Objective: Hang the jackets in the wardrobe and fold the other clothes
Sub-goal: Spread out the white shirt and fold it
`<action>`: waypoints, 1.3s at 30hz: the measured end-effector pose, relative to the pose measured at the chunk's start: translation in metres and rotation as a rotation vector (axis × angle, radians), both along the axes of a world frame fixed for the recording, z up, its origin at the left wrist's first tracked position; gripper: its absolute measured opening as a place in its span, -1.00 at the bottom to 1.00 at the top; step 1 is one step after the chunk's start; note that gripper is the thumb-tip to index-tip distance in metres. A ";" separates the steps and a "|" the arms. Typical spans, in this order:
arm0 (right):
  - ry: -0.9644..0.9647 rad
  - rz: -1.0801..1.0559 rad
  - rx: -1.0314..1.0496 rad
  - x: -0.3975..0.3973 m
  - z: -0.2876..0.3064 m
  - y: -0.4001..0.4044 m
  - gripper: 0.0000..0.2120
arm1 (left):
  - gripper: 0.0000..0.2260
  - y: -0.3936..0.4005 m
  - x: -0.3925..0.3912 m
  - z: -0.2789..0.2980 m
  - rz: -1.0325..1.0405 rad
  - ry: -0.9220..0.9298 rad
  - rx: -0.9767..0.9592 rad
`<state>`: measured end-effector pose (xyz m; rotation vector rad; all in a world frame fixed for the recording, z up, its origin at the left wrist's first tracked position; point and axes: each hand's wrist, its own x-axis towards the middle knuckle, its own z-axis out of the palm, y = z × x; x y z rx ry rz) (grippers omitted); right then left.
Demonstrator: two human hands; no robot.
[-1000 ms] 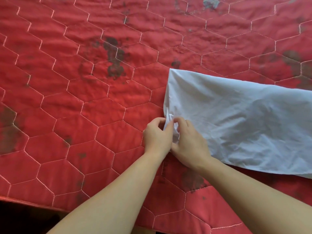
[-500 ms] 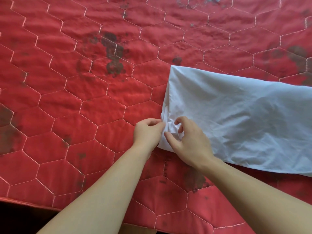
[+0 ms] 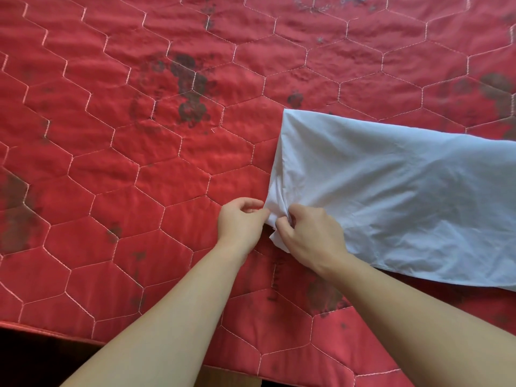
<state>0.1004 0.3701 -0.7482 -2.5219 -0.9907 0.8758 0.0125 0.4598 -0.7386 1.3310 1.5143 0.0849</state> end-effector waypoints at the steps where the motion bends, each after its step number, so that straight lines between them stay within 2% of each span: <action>1: -0.007 -0.007 0.018 0.000 -0.002 -0.003 -0.69 | -0.88 -0.003 -0.001 0.003 -0.034 -0.025 0.060; 4: -0.011 -0.011 0.066 0.000 -0.004 -0.010 -0.66 | -0.86 -0.012 -0.001 0.009 -0.143 -0.095 0.232; 7: -0.002 -0.011 0.109 0.000 -0.004 -0.015 -0.64 | -0.89 -0.017 0.002 0.012 -0.232 -0.174 0.285; 9: -0.004 -0.024 0.137 -0.001 -0.005 -0.019 -0.65 | -0.89 -0.019 0.006 0.008 -0.249 -0.185 0.258; 13: -0.022 -0.065 0.204 -0.003 -0.002 -0.023 -0.67 | -0.88 -0.018 0.016 -0.003 -0.113 -0.170 0.084; 15: -0.046 -0.060 0.225 -0.004 -0.001 -0.025 -0.68 | -0.90 -0.016 0.020 -0.005 -0.164 -0.148 0.053; 16: -0.058 -0.053 0.237 -0.005 -0.001 -0.025 -0.68 | -0.85 -0.016 0.021 -0.004 -0.183 -0.152 0.044; 19: -0.068 -0.013 0.266 -0.006 -0.002 -0.025 -0.70 | -0.55 -0.017 0.021 0.000 -0.181 -0.187 0.027; 20: -0.056 0.009 0.264 -0.007 -0.002 -0.024 -0.70 | -0.51 -0.017 0.020 0.001 -0.182 -0.210 0.016; 22: -0.022 0.054 0.249 -0.008 -0.002 -0.022 -0.77 | -0.55 -0.017 0.017 0.000 -0.223 -0.222 0.016; 25: -0.024 0.080 0.309 -0.009 -0.006 -0.022 -0.88 | -0.70 -0.015 0.014 -0.009 -0.201 -0.136 -0.003; 28: -0.199 0.130 0.298 -0.009 -0.015 -0.027 -0.64 | -0.79 -0.010 0.015 -0.019 -0.137 -0.066 -0.018; 31: -0.275 0.279 0.181 -0.013 -0.022 -0.031 -0.44 | -0.97 -0.008 0.015 -0.025 -0.136 -0.031 0.055; 33: -0.268 0.340 0.145 -0.017 -0.025 -0.035 -0.39 | -0.83 -0.013 0.013 -0.023 -0.193 0.000 0.212; 36: -0.231 0.341 0.173 -0.016 -0.021 -0.037 -0.48 | -0.64 -0.022 0.006 -0.020 -0.387 -0.007 0.454; 39: -0.081 0.216 0.353 0.002 -0.014 -0.029 -0.59 | -0.64 -0.032 -0.002 -0.022 -0.512 0.054 0.450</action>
